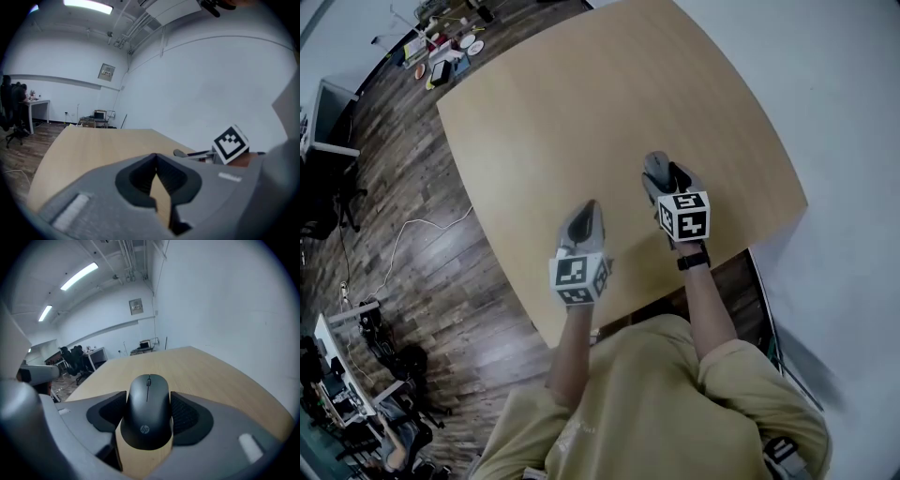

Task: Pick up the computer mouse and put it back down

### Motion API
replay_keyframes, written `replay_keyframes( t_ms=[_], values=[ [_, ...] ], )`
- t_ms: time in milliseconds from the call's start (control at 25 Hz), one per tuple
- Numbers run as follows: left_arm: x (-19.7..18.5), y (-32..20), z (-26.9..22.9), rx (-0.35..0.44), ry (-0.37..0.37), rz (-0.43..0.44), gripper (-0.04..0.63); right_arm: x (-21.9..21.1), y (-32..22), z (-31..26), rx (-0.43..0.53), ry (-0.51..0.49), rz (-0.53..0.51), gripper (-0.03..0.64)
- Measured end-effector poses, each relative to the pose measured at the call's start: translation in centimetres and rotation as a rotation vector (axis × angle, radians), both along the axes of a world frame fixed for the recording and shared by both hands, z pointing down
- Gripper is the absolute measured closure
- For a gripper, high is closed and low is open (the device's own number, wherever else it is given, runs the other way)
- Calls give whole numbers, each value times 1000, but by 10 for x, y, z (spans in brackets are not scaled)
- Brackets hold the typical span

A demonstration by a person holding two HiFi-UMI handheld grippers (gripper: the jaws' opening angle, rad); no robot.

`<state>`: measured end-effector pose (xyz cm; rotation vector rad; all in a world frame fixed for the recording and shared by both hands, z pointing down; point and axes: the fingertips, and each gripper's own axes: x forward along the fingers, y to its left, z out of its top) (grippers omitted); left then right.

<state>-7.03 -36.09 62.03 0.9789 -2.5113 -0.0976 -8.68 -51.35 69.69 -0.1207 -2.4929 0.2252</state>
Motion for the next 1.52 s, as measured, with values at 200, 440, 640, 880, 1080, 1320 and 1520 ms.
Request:
replay_keyframes(
  t_ms=[200, 440, 640, 880, 1080, 1320, 1520],
  values=[
    [25, 38, -57, 26, -89, -14, 594, 38, 51, -102, 18, -206, 15, 321],
    [62, 91, -131, 62, -221, -39, 594, 95, 118, -201, 26, -415, 13, 321],
    [103, 133, -180, 96, -312, -61, 594, 148, 168, -256, 35, -539, 7, 321],
    [142, 167, -210, 62, -375, -72, 597, 188, 218, -297, 32, -641, -44, 321],
    [166, 233, -254, 169, -437, -195, 595, 204, 276, -331, 14, -676, -131, 321],
    [202, 345, -272, 110, -483, -345, 595, 225, 382, -354, -53, -715, -279, 321],
    [249, 463, -266, 68, -492, -513, 595, 254, 501, -349, -150, -732, -443, 321]
  ],
)
